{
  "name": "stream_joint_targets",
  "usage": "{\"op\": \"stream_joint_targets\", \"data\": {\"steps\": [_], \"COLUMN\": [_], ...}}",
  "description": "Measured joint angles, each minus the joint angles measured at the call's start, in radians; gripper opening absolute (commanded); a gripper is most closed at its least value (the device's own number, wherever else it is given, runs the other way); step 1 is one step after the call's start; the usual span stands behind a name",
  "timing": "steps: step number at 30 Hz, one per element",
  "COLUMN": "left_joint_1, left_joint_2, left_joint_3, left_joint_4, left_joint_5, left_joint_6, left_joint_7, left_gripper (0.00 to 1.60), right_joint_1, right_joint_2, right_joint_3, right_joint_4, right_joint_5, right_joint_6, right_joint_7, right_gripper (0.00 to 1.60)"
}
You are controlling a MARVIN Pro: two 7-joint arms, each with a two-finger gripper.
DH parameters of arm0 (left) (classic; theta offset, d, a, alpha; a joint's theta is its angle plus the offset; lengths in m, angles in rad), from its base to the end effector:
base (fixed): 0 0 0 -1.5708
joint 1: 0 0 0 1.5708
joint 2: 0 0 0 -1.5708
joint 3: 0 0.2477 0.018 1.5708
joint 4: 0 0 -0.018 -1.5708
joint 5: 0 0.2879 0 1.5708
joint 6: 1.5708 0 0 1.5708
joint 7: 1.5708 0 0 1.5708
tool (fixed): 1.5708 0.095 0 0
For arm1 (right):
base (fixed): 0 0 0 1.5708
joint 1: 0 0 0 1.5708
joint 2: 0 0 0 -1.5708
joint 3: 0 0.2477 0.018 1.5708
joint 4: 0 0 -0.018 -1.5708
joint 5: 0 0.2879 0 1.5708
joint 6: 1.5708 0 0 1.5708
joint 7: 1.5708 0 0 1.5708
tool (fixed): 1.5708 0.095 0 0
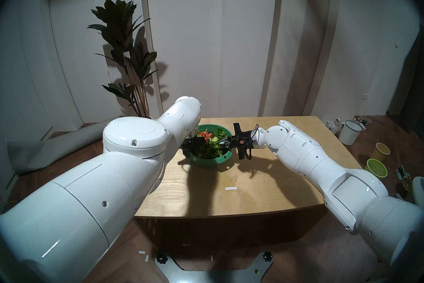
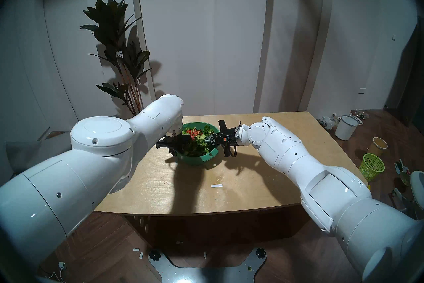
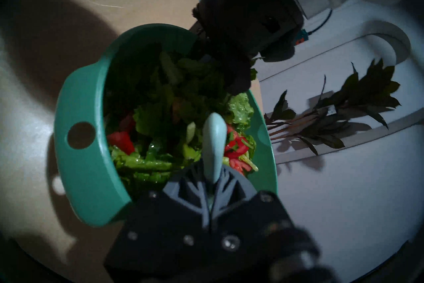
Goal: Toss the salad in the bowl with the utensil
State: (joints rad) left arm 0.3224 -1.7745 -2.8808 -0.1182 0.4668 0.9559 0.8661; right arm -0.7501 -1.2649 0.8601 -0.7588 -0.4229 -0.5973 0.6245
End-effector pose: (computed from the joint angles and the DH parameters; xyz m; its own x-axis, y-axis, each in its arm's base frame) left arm 0.5163 -0.0691 -0.2543 0.9260 0.3578 0.1204 0.3639 -0.9309 -0.0322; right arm 0.5035 0.0589 -0.2618 -0.6351 0.6240 0.4552 0.6319 0.0809 0.7708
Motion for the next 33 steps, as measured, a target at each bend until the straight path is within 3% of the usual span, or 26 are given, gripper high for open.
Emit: {"op": "stream_joint_targets", "data": {"steps": [11, 21, 33], "left_joint_1": [0.001, -0.001, -0.001], "left_joint_2": [0.002, 0.018, 0.029], "left_joint_3": [0.0, 0.0, 0.0], "left_joint_4": [-0.002, 0.002, 0.004], "left_joint_5": [0.001, -0.028, -0.062], "left_joint_6": [-0.001, -0.001, -0.001], "left_joint_7": [0.001, -0.001, 0.0], "left_gripper": [0.0, 0.0, 0.0], "right_joint_1": [-0.028, -0.069, -0.12], "right_joint_2": [-0.047, -0.094, -0.105], "right_joint_3": [0.032, 0.058, 0.117], "right_joint_4": [0.016, -0.047, -0.132], "right_joint_5": [0.02, 0.074, 0.172], "right_joint_6": [0.01, -0.033, -0.057], "right_joint_7": [-0.104, -0.14, -0.162], "right_gripper": [0.0, 0.0, 0.0]}}
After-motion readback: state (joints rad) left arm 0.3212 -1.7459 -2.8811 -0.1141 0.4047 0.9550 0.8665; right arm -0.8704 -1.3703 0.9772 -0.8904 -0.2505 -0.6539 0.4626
